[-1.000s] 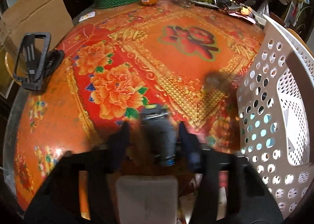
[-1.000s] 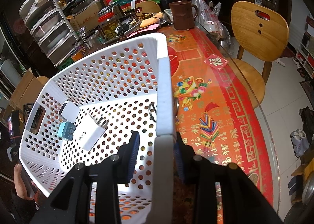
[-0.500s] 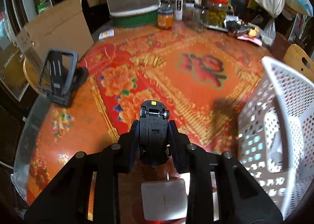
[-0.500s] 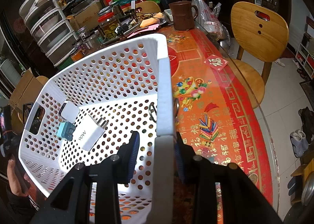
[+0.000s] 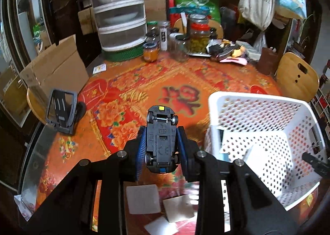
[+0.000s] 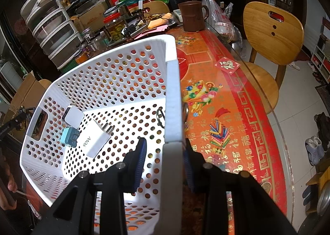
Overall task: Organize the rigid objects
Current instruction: 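Carry the black toy car into the basket and release it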
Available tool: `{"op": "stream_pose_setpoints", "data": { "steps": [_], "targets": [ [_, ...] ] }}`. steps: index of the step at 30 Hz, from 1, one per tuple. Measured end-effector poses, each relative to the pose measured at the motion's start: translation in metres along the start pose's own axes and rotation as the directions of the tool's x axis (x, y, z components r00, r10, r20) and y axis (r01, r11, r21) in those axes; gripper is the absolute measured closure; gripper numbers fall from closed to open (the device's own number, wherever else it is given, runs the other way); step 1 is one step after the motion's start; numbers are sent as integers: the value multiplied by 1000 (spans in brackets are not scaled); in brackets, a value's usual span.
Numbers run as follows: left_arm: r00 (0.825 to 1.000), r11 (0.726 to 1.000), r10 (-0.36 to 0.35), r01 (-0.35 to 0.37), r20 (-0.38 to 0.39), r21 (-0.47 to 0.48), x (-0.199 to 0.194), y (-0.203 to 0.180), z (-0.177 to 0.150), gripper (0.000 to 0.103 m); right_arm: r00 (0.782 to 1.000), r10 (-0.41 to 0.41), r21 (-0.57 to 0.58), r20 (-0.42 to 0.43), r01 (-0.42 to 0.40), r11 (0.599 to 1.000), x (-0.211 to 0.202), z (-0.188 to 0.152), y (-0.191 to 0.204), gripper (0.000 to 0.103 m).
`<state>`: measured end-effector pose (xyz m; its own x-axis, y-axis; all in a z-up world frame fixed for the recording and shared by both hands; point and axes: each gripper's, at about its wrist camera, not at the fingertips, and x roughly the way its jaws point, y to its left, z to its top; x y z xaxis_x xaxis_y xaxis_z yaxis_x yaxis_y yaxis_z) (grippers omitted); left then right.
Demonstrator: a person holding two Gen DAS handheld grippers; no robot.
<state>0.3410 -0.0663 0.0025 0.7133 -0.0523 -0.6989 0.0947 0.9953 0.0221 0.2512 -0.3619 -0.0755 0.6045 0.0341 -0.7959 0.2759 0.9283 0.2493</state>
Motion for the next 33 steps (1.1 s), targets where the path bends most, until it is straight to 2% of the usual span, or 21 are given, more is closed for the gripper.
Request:
{"op": "stream_pose_setpoints", "data": {
  "steps": [9,14,33],
  "targets": [
    [999,998,-27,25,40,49,-27,-43,1,76,1000,0,0,0,0,1000,0,0,0,70],
    [998,994,-56,53,29,97,-29,-74,-7,76,1000,0,-3,0,0,1000,0,0,1,70],
    [993,981,-108,115,-53,155,8,-143,-26,76,1000,2,-10,1,-2,1000,-1,1,4,70]
  ]
}}
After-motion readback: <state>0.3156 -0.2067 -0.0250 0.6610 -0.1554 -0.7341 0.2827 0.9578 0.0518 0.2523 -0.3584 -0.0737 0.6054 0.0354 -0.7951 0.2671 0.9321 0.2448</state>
